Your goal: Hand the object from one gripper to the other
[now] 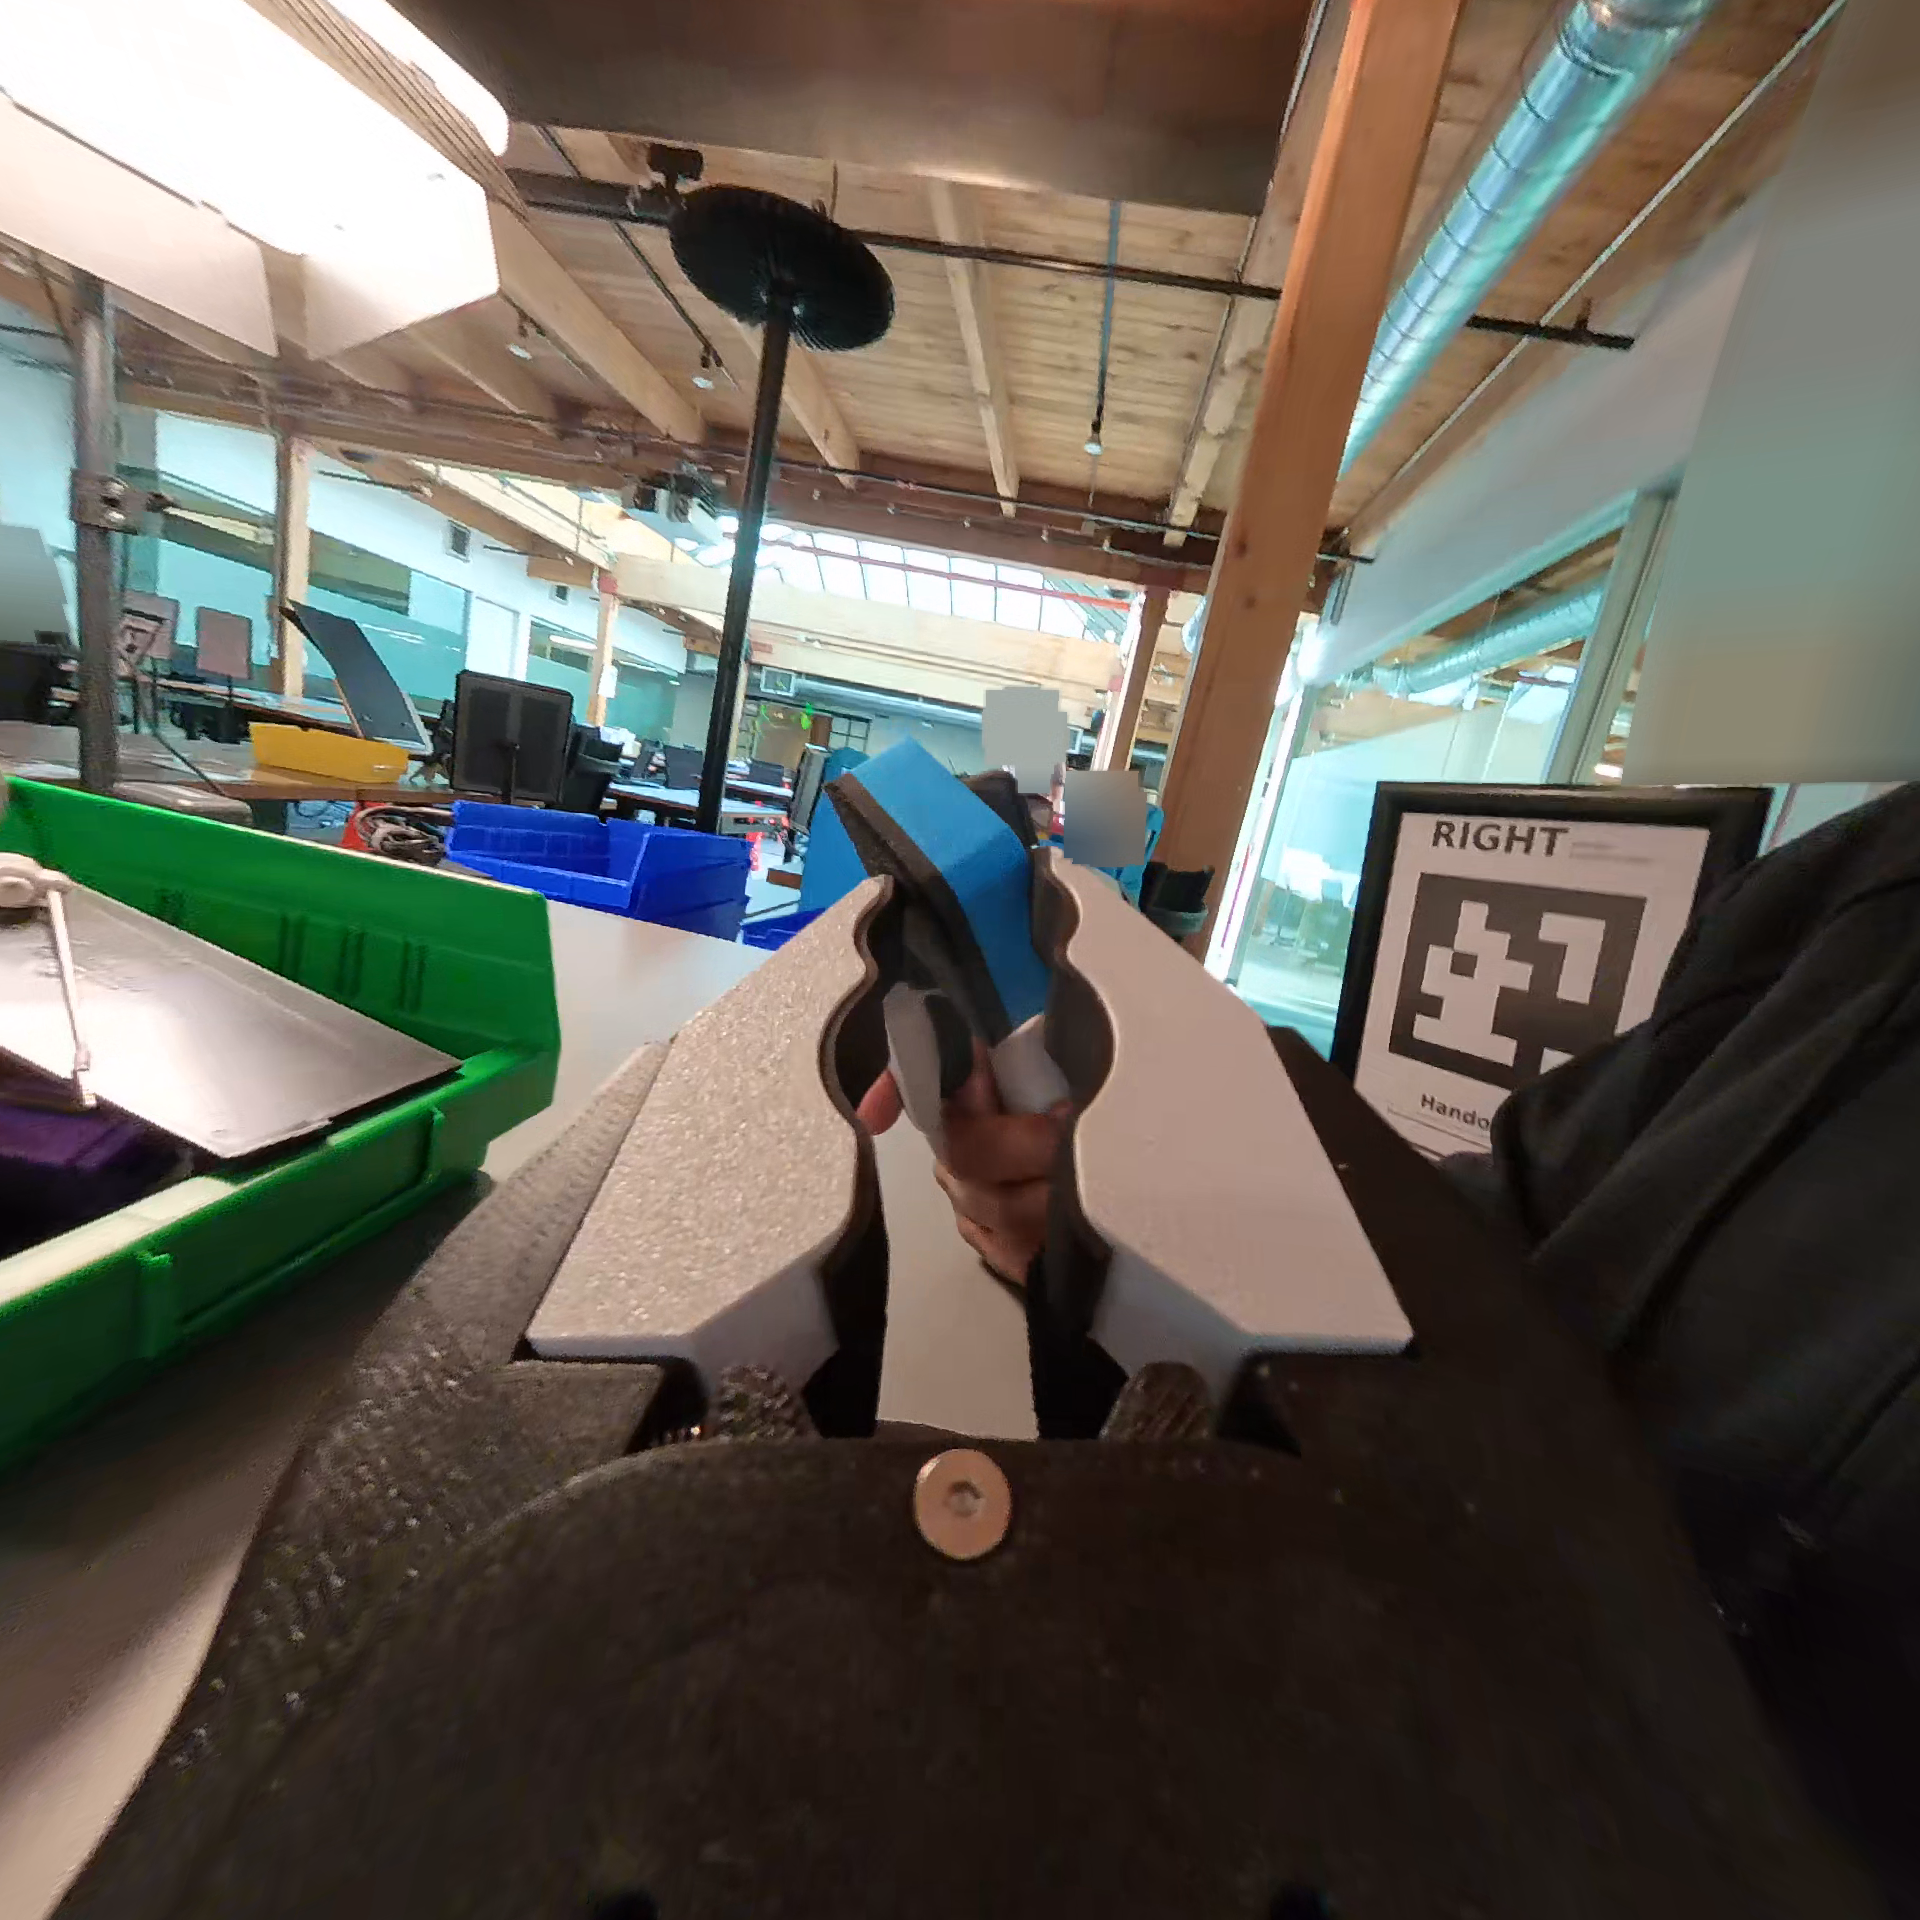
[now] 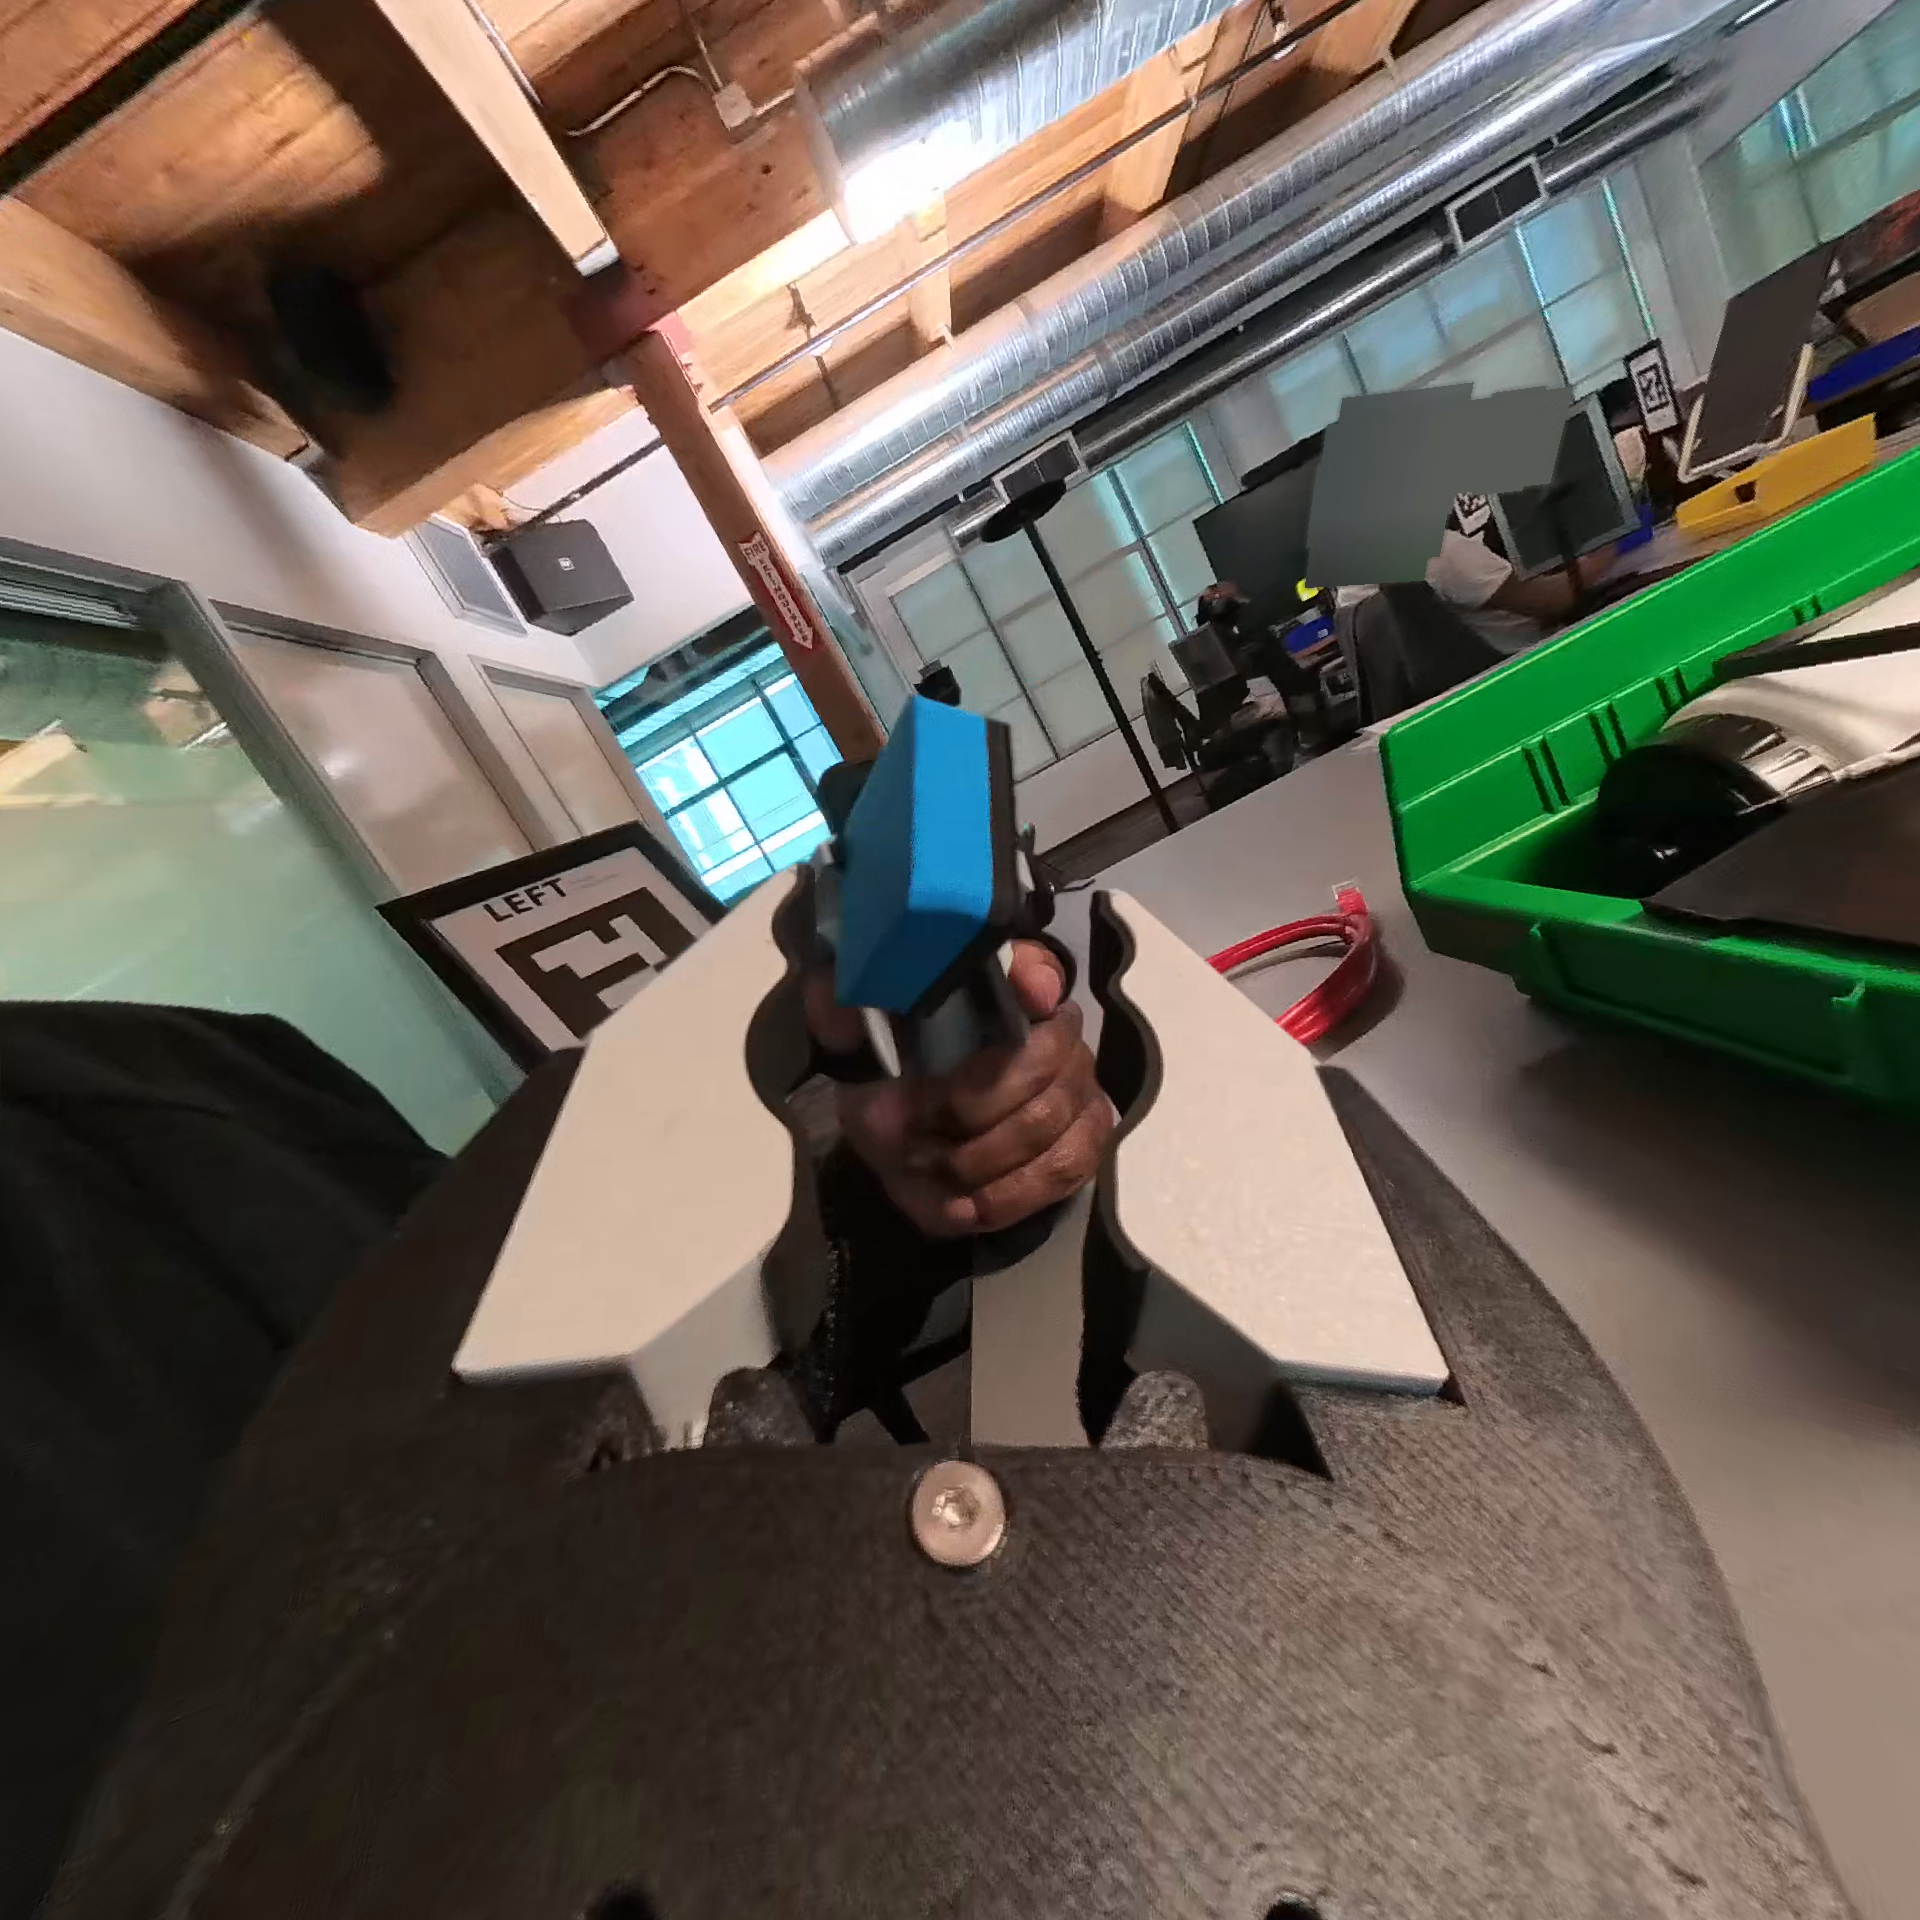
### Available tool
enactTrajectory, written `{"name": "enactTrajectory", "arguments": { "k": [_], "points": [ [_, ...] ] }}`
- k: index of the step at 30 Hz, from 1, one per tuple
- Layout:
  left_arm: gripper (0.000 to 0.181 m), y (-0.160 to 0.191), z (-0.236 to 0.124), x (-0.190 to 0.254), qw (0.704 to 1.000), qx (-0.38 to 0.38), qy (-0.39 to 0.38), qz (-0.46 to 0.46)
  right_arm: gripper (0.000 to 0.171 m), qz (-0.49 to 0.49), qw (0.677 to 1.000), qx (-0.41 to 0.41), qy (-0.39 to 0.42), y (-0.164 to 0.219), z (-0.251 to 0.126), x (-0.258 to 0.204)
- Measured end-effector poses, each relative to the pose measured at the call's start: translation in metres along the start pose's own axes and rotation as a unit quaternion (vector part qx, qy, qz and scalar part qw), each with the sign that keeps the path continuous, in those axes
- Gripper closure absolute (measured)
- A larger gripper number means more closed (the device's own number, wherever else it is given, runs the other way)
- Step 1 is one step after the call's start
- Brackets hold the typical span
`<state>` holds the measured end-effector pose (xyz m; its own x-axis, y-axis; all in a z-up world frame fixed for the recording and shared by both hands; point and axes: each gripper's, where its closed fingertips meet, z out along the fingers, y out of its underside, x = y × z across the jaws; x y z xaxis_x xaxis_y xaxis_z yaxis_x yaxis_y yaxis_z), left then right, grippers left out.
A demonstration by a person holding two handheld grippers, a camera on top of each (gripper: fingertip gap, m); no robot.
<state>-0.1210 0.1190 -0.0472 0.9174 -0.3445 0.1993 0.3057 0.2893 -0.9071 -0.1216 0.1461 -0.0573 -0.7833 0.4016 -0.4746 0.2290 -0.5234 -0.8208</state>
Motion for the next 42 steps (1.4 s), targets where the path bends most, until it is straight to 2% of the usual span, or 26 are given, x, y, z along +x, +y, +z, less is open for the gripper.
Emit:
{"name": "enactTrajectory", "arguments": {
  "k": [1,3,6,7,9,12,15,18,19,21,22,23,25,28,30,31,34,35,36,37,38,40,42],
  "points": [
    [0.156,0.002,0.001,0.003,1.0,-0.004,0.007,0.003,0.121,-0.002,1.0,-0.006,-0.002,0.002,0.001,-0.001],
    [0.155,0.003,0.002,0.006,1.0,-0.007,0.01,0.016,0.142,-0.01,0.999,-0.021,-0.024,0.007,0.003,-0.009],
    [0.157,0.001,0.0,0.007,1.0,0.002,0.019,-0.012,0.147,-0.035,0.999,-0.018,-0.013,0.007,0.004,-0.009],
    [0.153,0.001,0.0,0.003,1.0,0.004,0.012,-0.027,0.147,-0.045,0.999,-0.018,-0.009,0.006,0.003,-0.009],
    [0.128,0.002,0.0,-0.005,0.999,-0.001,-0.008,-0.046,0.147,-0.064,0.997,-0.029,-0.012,0.009,0.003,-0.013],
    [0.121,0.012,0.004,0.001,0.996,-0.036,0.014,-0.075,0.148,-0.119,0.989,-0.082,0.015,0.021,0.002,-0.011],
    [0.136,0.019,0.008,0.002,0.995,-0.061,0.017,-0.075,0.147,-0.173,0.977,-0.116,0.049,0.026,-0.004,-0.005],
    [0.154,0.022,0.011,-0.004,0.995,-0.07,-0.002,-0.068,0.143,-0.156,0.98,-0.092,0.077,0.019,-0.007,0.002],
    [0.16,0.021,0.011,-0.007,0.996,-0.061,-0.015,-0.063,0.138,-0.142,0.984,-0.078,0.079,0.015,-0.008,0.002],
    [0.16,0.013,0.013,-0.007,0.998,-0.022,-0.014,-0.059,0.125,-0.114,0.989,-0.064,0.074,0.014,-0.008,0.001],
    [0.16,0.01,0.014,-0.005,0.998,-0.006,-0.011,-0.058,0.125,-0.109,0.989,-0.065,0.077,0.015,-0.008,0.002],
    [0.16,0.009,0.015,-0.006,0.999,0.0,-0.014,-0.053,0.127,-0.111,0.988,-0.069,0.08,0.016,-0.007,0.002],
    [0.16,0.01,0.018,-0.003,0.999,0.001,-0.008,-0.049,0.147,-0.115,0.988,-0.081,0.07,0.02,-0.005,-0.001],
    [0.156,0.011,0.018,-0.005,0.997,0.0,0.005,-0.08,0.149,-0.113,0.987,-0.089,0.075,0.022,-0.005,0.001],
    [0.13,0.016,0.02,-0.007,0.995,-0.018,-0.001,-0.093,0.149,-0.124,0.983,-0.113,0.079,0.027,-0.007,0.002],
    [0.131,0.021,0.022,-0.004,0.995,-0.036,0.005,-0.095,0.149,-0.135,0.979,-0.125,0.085,0.029,-0.008,0.003],
    [0.152,0.026,0.025,-0.002,0.995,-0.055,-0.002,-0.078,0.147,-0.143,0.979,-0.118,0.087,0.025,-0.011,0.001],
    [0.159,0.022,0.024,-0.003,0.997,-0.043,-0.009,-0.068,0.142,-0.133,0.982,-0.105,0.088,0.022,-0.01,0.001],
    [0.158,0.018,0.023,-0.006,0.998,-0.026,-0.022,-0.06,0.13,-0.121,0.984,-0.096,0.083,0.021,-0.009,0.0],
    [0.159,0.015,0.021,-0.006,0.998,-0.015,-0.025,-0.059,0.129,-0.111,0.986,-0.094,0.077,0.023,-0.007,-0.001],
    [0.159,0.014,0.02,-0.007,0.998,-0.009,-0.026,-0.056,0.131,-0.106,0.987,-0.098,0.072,0.026,-0.004,-0.001],
    [0.158,0.011,0.018,-0.006,0.998,0.004,-0.027,-0.052,0.148,-0.118,0.985,-0.1,0.072,0.027,0.0,0.0],
    [0.156,0.008,0.015,-0.005,0.998,0.015,-0.026,-0.058,0.149,-0.123,0.984,-0.114,0.061,0.029,0.002,0.0]
  ]
}}
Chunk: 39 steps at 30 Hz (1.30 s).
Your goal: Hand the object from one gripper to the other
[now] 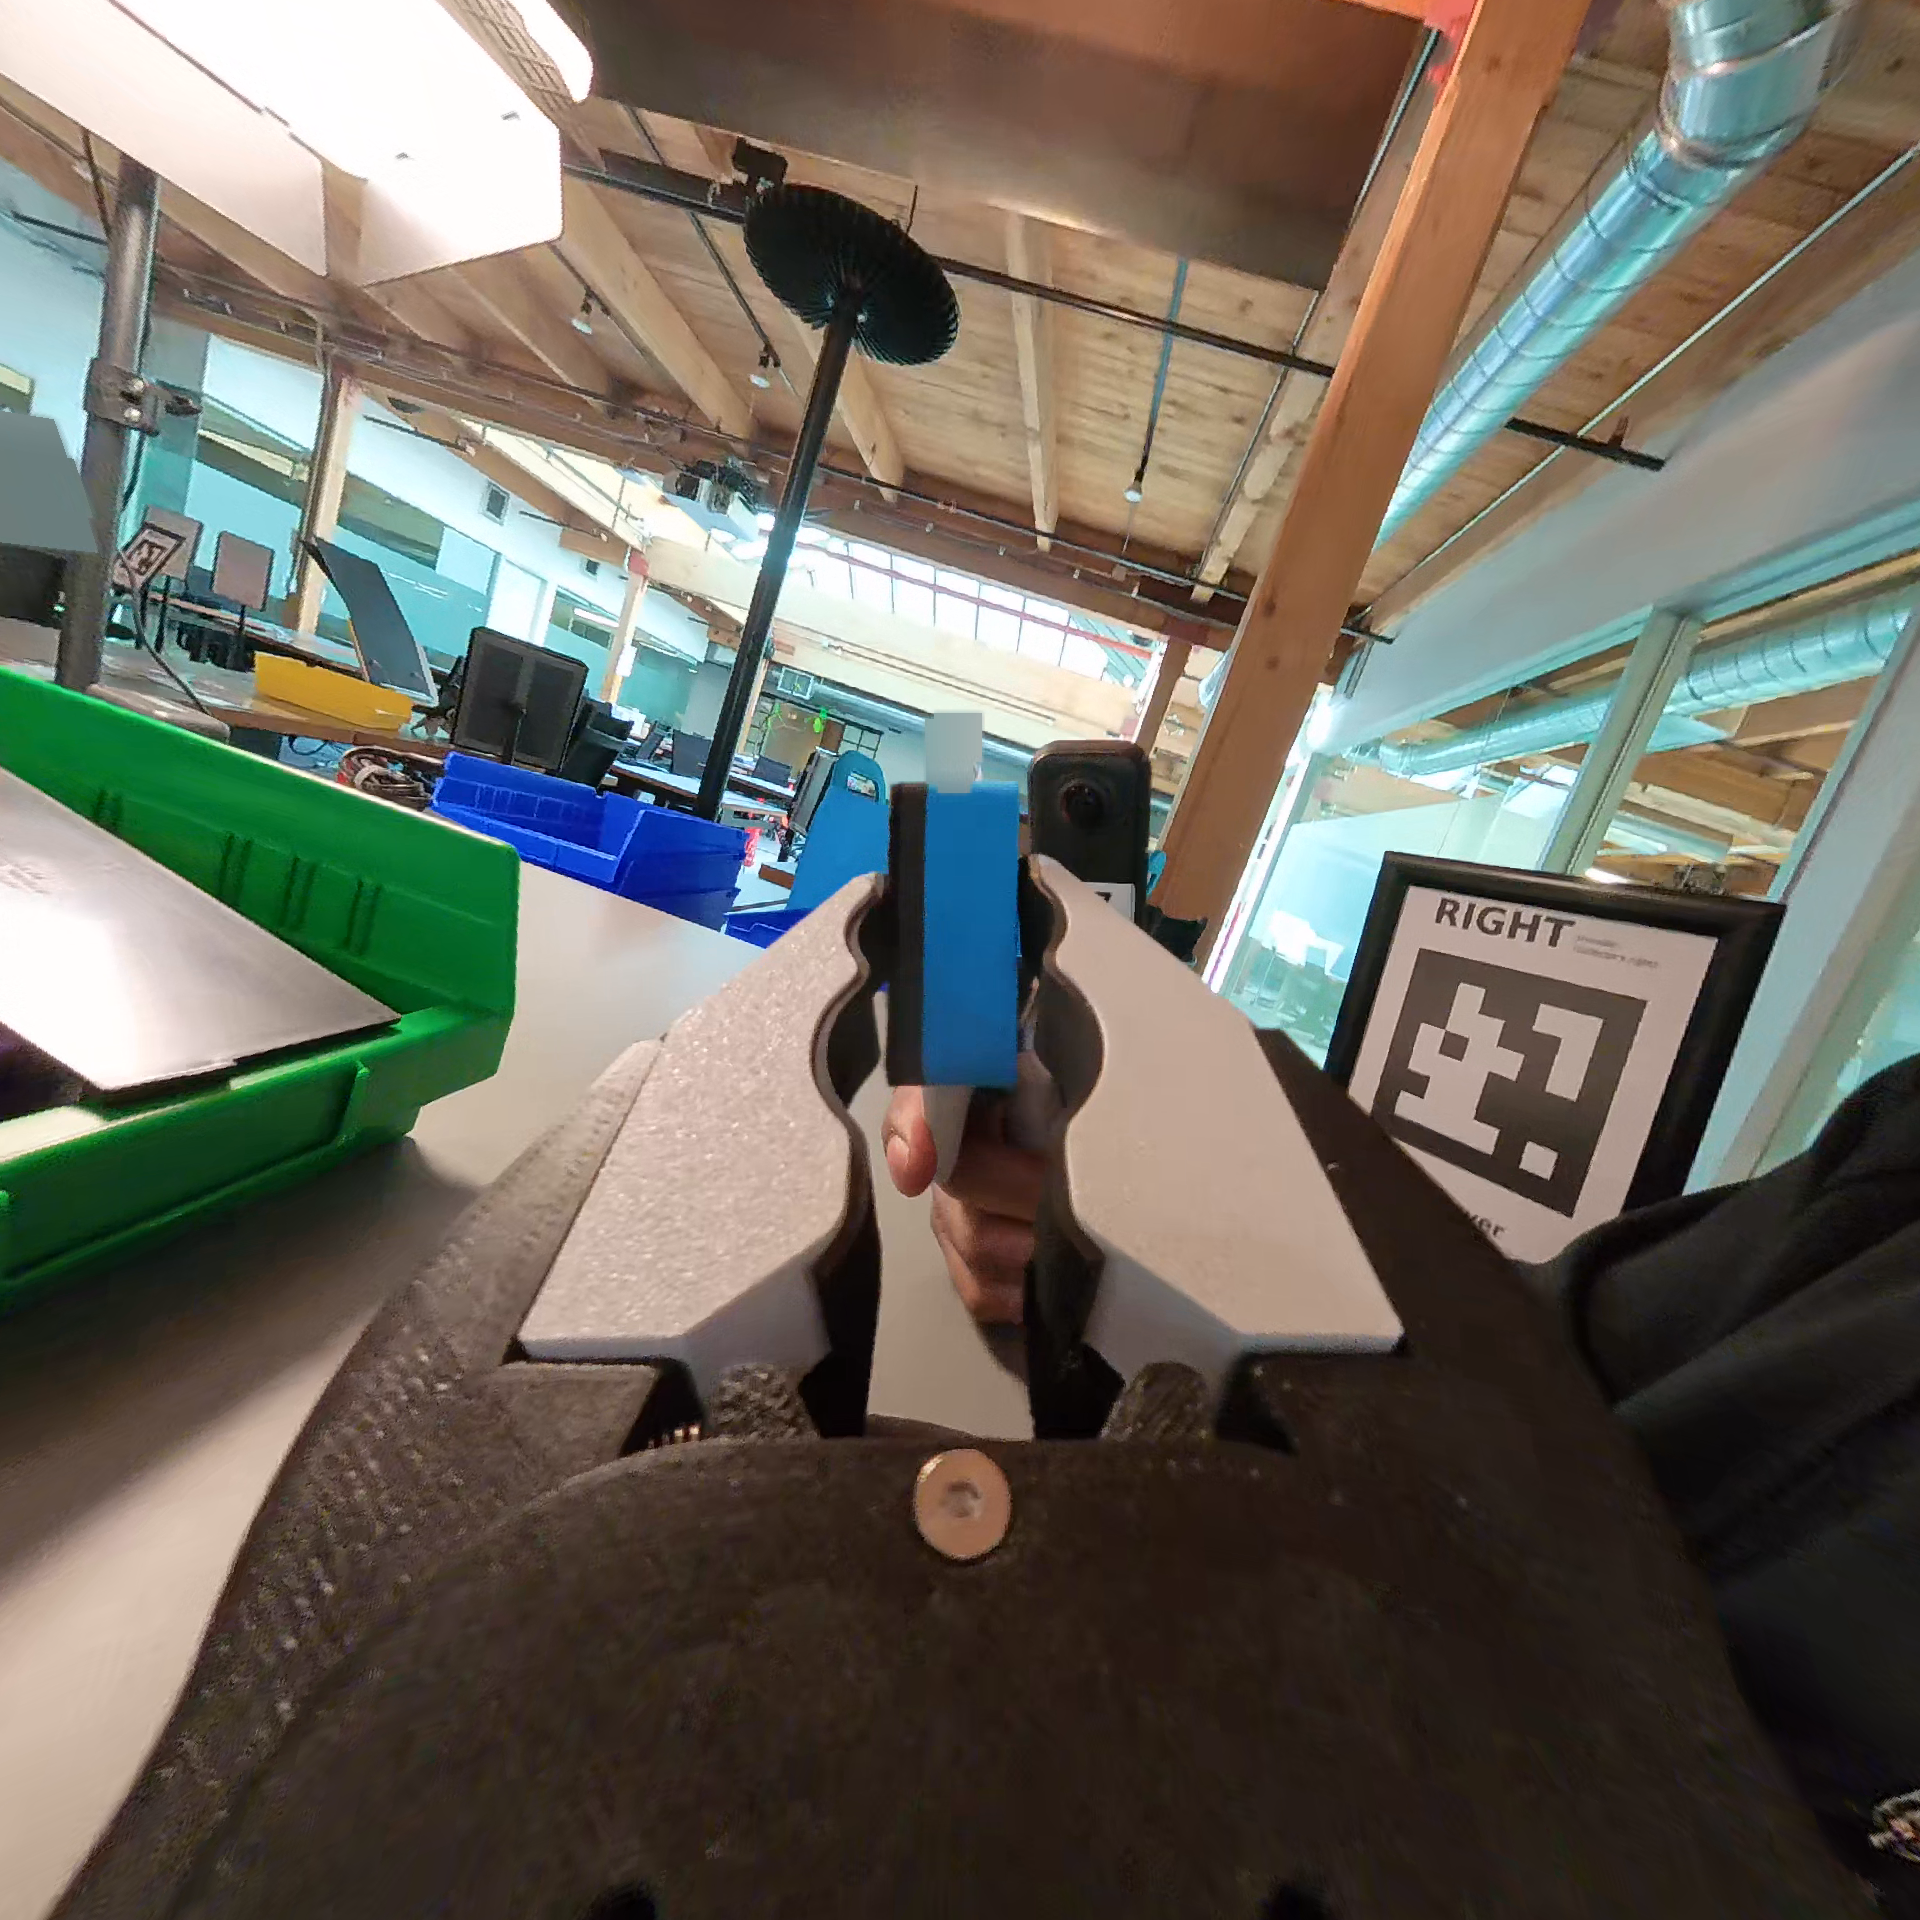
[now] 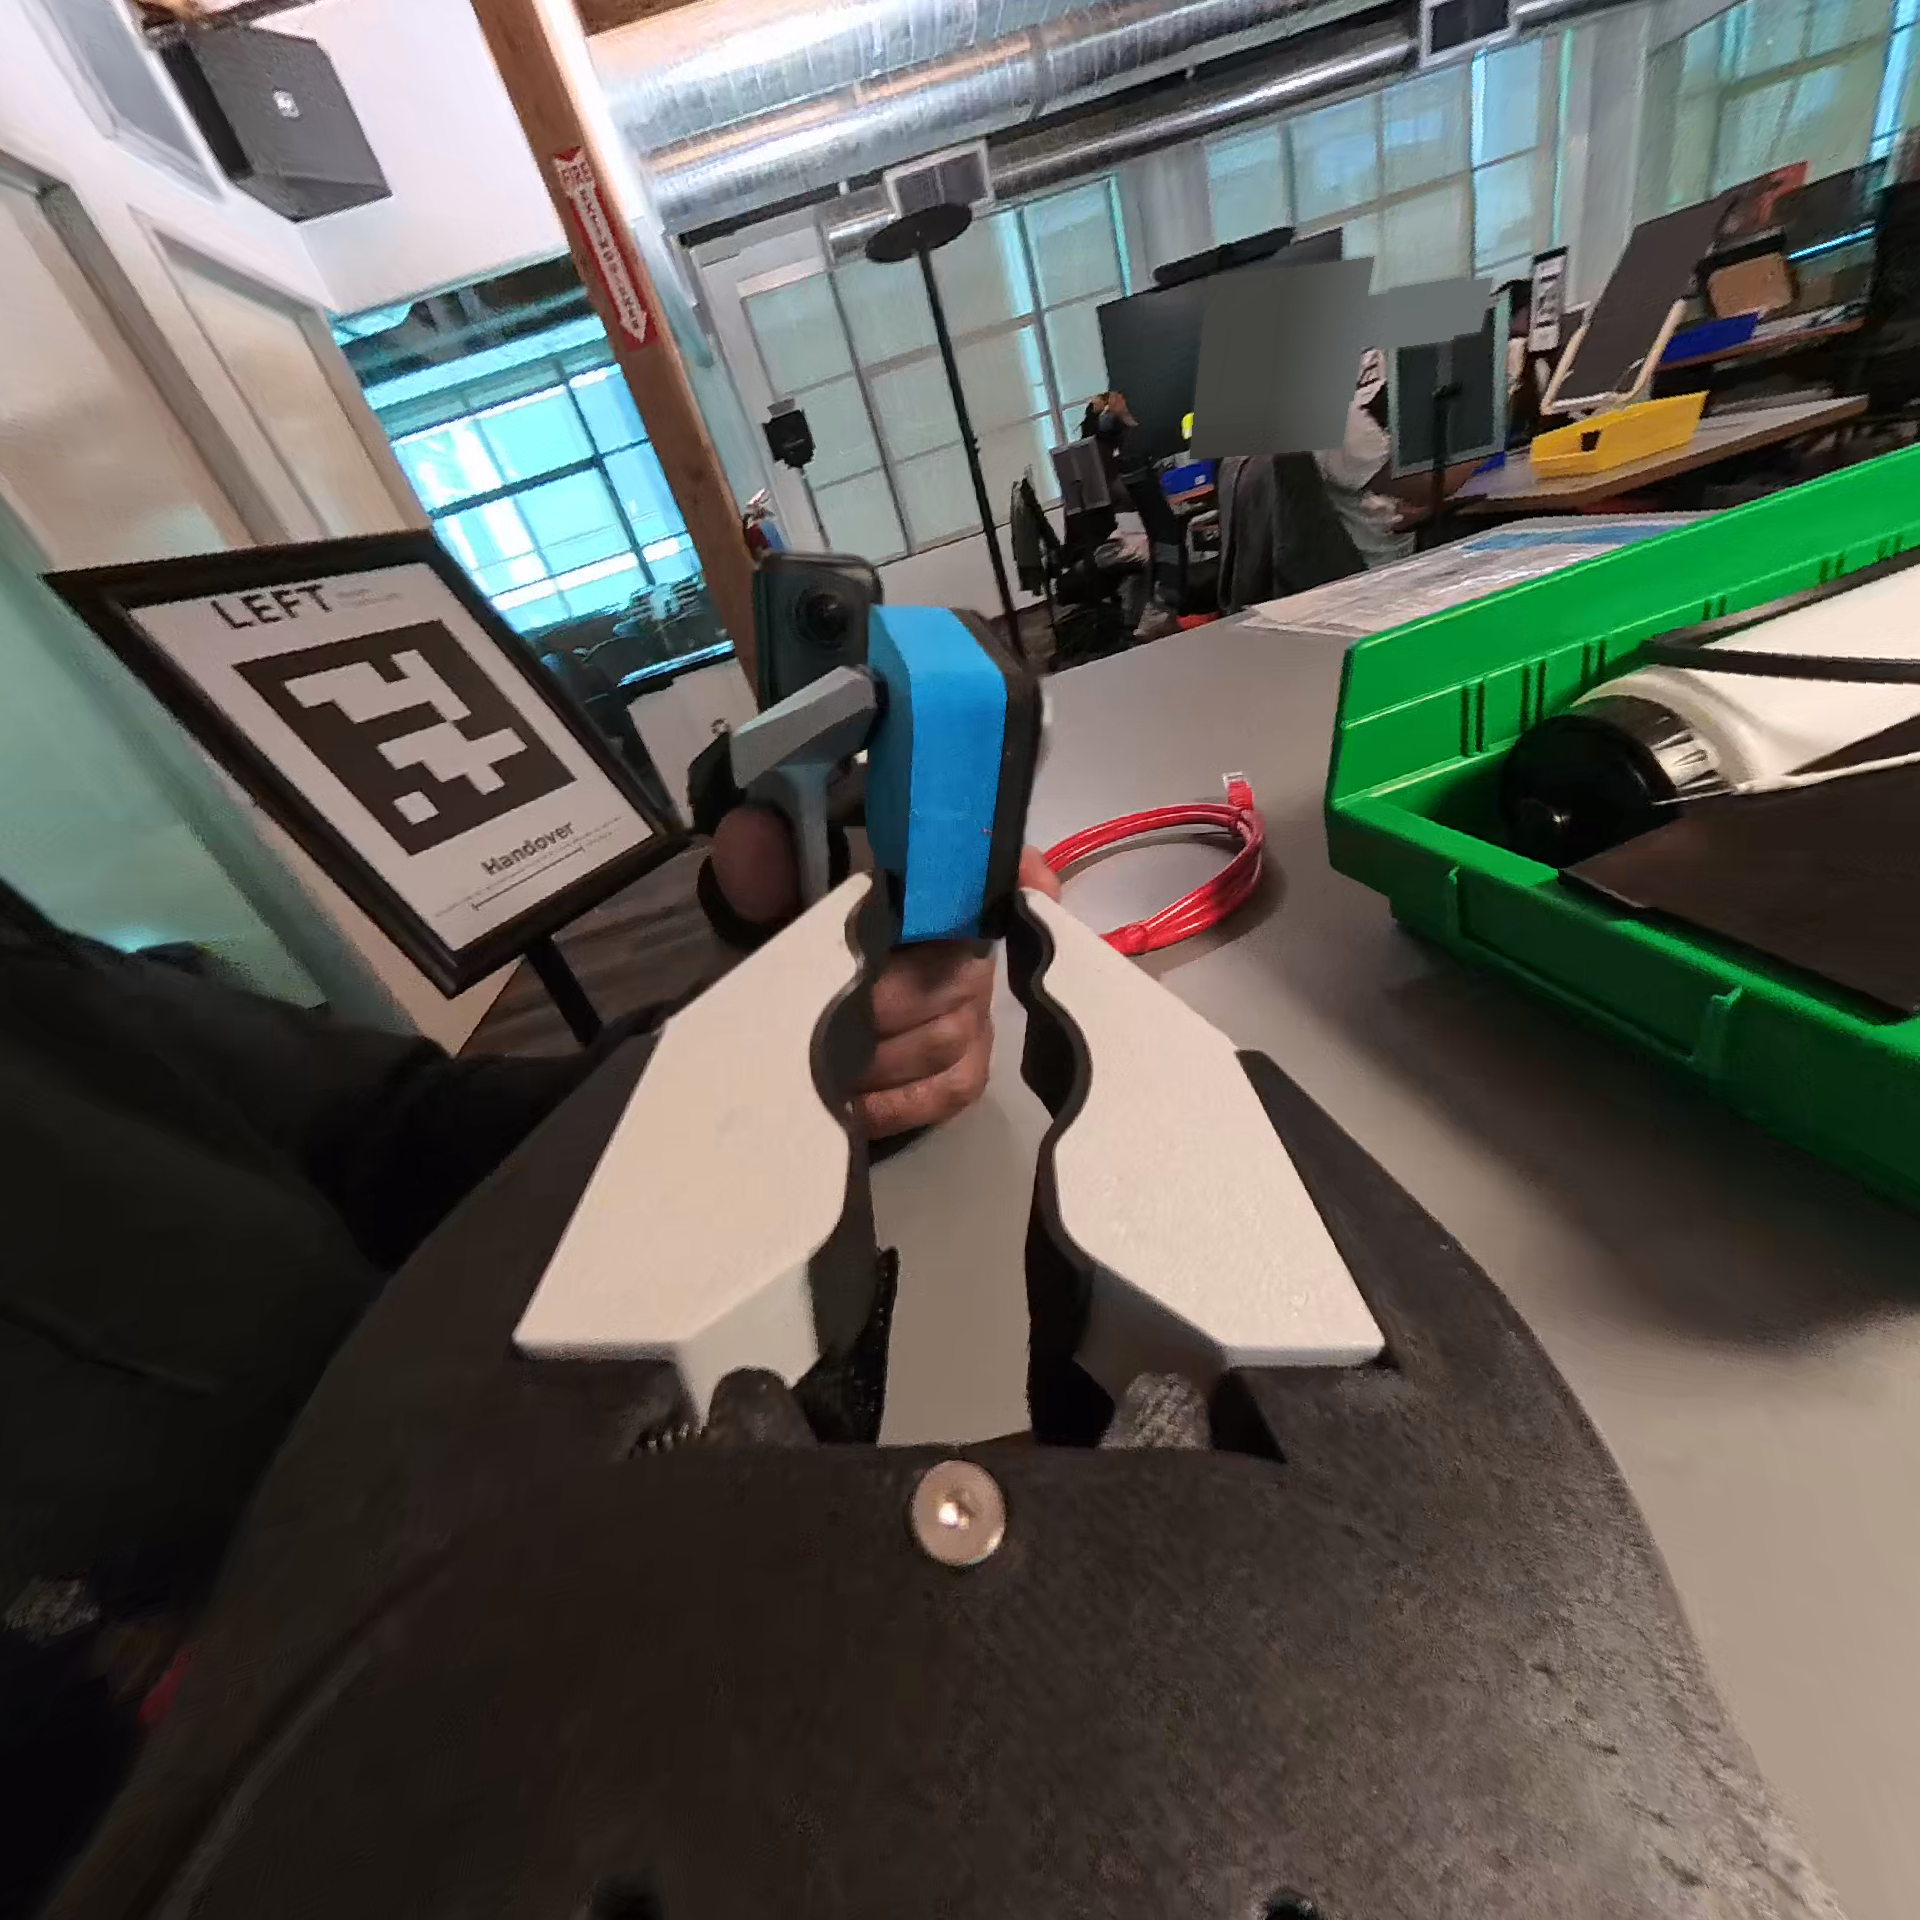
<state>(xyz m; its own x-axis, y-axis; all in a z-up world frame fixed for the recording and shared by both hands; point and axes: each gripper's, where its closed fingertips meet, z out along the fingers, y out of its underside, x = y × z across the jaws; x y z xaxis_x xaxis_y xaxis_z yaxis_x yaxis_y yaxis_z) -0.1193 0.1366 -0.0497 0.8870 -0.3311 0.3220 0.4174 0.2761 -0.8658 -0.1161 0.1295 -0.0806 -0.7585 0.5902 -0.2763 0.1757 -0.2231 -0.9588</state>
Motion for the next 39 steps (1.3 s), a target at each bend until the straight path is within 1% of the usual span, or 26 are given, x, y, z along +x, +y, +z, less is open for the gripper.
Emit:
{"name": "enactTrajectory", "arguments": {
  "k": [1,2,3,5,7,9,10,11,12,15,19,20,21,22,23,24,26,29,31,33,35,36,38,39],
  "points": [
    [0.151,-0.001,-0.002,-0.002,1.0,0.003,-0.004,-0.007,0.149,-0.001,1.0,-0.004,-0.007,0.0,0.0,0.0],
    [0.153,-0.003,-0.004,-0.003,1.0,0.008,-0.007,-0.009,0.149,-0.001,1.0,-0.003,-0.01,-0.002,-0.001,0.0],
    [0.159,-0.004,-0.006,-0.002,1.0,0.01,-0.006,-0.009,0.149,-0.001,1.0,0.001,-0.016,-0.005,-0.003,0.0],
    [0.158,-0.003,-0.008,-0.002,1.0,0.005,-0.022,-0.007,0.149,-0.001,1.0,0.008,-0.025,-0.011,-0.003,0.0],
    [0.158,-0.006,-0.011,-0.001,0.999,0.021,-0.046,0.006,0.147,0.01,0.999,0.023,-0.031,-0.014,0.001,-0.001],
    [0.159,-0.013,-0.016,-0.001,0.996,0.056,-0.073,0.002,0.128,0.044,0.997,0.032,-0.063,-0.014,0.008,-0.008],
    [0.159,-0.017,-0.019,0.0,0.993,0.082,-0.08,-0.008,0.127,0.05,0.995,0.022,-0.078,-0.011,0.013,-0.013],
    [0.159,-0.021,-0.021,0.002,0.991,0.107,-0.08,-0.02,0.129,0.045,0.996,0.008,-0.083,-0.005,0.018,-0.015],
    [0.159,-0.02,-0.021,0.003,0.989,0.117,-0.081,-0.03,0.142,0.032,0.996,0.002,-0.08,-0.003,0.021,-0.015],
    [0.157,-0.017,-0.022,0.009,0.991,0.107,-0.08,-0.032,0.148,0.026,0.994,0.015,-0.101,-0.01,0.021,-0.019],
    [0.159,-0.013,-0.025,0.014,0.992,0.09,-0.084,-0.027,0.147,0.04,0.992,0.04,-0.114,-0.022,0.018,-0.02],
    [0.159,-0.014,-0.025,0.014,0.99,0.099,-0.093,-0.025,0.145,0.048,0.991,0.05,-0.113,-0.024,0.018,-0.02],
    [0.159,-0.017,-0.026,0.014,0.988,0.114,-0.102,-0.024,0.139,0.057,0.99,0.054,-0.121,-0.025,0.02,-0.022],
    [0.159,-0.019,-0.027,0.015,0.986,0.129,-0.107,-0.027,0.135,0.062,0.988,0.046,-0.131,-0.022,0.022,-0.025],
    [0.159,-0.021,-0.027,0.016,0.984,0.143,-0.105,-0.034,0.136,0.058,0.989,0.034,-0.133,-0.018,0.024,-0.027],
    [0.159,-0.021,-0.026,0.017,0.983,0.15,-0.101,-0.039,0.145,0.044,0.991,0.027,-0.126,-0.015,0.025,-0.027],
    [0.158,-0.019,-0.024,0.017,0.984,0.142,-0.094,-0.044,0.148,0.02,0.993,0.026,-0.113,-0.017,0.023,-0.026],
    [0.152,-0.018,-0.023,0.018,0.988,0.116,-0.088,-0.042,0.149,0.019,0.994,0.016,-0.111,-0.019,0.016,-0.026],
    [0.158,-0.012,-0.018,0.021,0.994,0.077,-0.072,-0.028,0.148,0.01,0.994,0.003,-0.107,-0.017,0.01,-0.027],
    [0.159,-0.009,-0.015,0.022,0.996,0.06,-0.073,-0.004,0.146,0.008,0.996,0.01,-0.092,-0.019,0.006,-0.024],
    [0.159,-0.012,-0.009,0.022,0.994,0.079,-0.073,-0.007,0.128,0.03,0.995,0.037,-0.082,-0.025,0.002,-0.023],
    [0.159,-0.01,-0.004,0.024,0.995,0.08,-0.055,-0.028,0.129,0.038,0.995,0.039,-0.081,-0.024,0.001,-0.024],
    [0.159,-0.001,0.007,0.026,0.996,0.068,-0.032,-0.054,0.146,0.017,0.998,0.035,-0.058,-0.021,-0.003,-0.023],
    [0.158,0.001,0.01,0.023,0.996,0.064,-0.032,-0.056,0.148,0.007,0.998,0.031,-0.044,-0.021,-0.007,-0.021]
  ]
}}
